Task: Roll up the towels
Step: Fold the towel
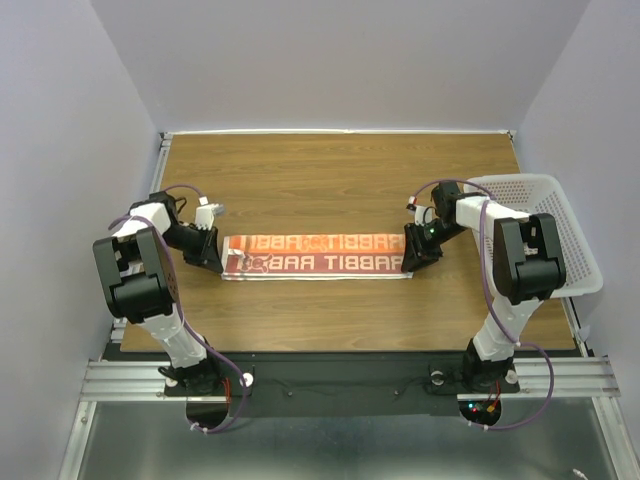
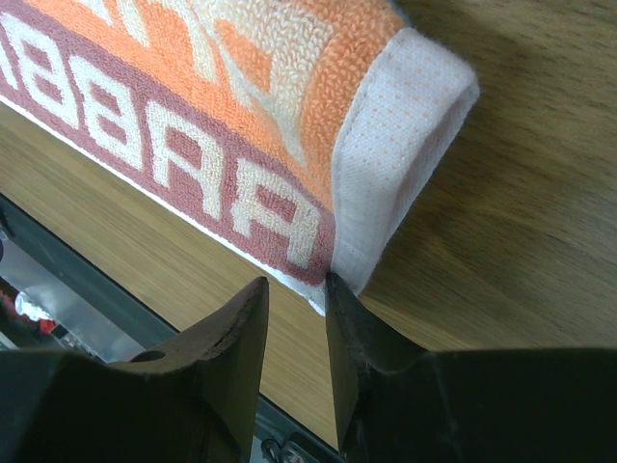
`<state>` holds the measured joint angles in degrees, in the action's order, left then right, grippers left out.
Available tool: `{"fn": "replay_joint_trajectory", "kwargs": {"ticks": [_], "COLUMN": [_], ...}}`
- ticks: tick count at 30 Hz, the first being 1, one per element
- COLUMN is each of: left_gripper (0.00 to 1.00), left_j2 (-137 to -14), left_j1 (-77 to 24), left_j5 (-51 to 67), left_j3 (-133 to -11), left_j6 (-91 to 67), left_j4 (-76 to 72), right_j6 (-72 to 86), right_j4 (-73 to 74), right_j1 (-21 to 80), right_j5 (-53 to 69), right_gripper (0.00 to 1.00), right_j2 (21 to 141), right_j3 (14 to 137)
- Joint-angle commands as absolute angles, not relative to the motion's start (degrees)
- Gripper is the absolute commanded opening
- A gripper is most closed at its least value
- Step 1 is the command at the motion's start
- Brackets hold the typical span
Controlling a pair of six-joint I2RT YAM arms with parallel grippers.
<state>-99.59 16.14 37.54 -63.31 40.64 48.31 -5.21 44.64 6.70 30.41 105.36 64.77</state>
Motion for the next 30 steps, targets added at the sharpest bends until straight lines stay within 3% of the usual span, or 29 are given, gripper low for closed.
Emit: {"fn": "replay_joint_trajectory", "kwargs": {"ticks": [1, 11, 18, 24, 30], "left_gripper": [0.0, 0.01, 0.33, 0.36, 0.36], "left_j2": [-99.75, -101.78, -99.15, -91.85, -88.16], "left_j1": [16.52, 15.03, 14.59, 14.59, 9.59], "left_j5": [34.63, 32.61, 33.48, 36.55, 35.17], "left_j3": [-62.23, -61.26, -63.27, -70.21, -71.9], "left_j6": [39.82, 37.71, 38.93, 38.5, 31.83], "left_j4": [45.71, 42.89, 45.69, 49.04, 42.91], "right_j6": [-5.89, -6.15, -7.03, -8.35, -9.58], "right_j4": [43.42, 43.51, 43.94, 44.82, 46.4], "right_j1": [6.24, 6.24, 6.33, 6.68, 7.65], "right_j5": [26.89, 27.95, 28.74, 29.53, 31.11], "right_gripper": [0.36, 0.36, 0.36, 0.33, 0.31], "right_j2": [106.7, 106.44, 105.38, 103.71, 101.96], "right_j3": [64.07, 64.07, 63.72, 62.93, 62.58]}}
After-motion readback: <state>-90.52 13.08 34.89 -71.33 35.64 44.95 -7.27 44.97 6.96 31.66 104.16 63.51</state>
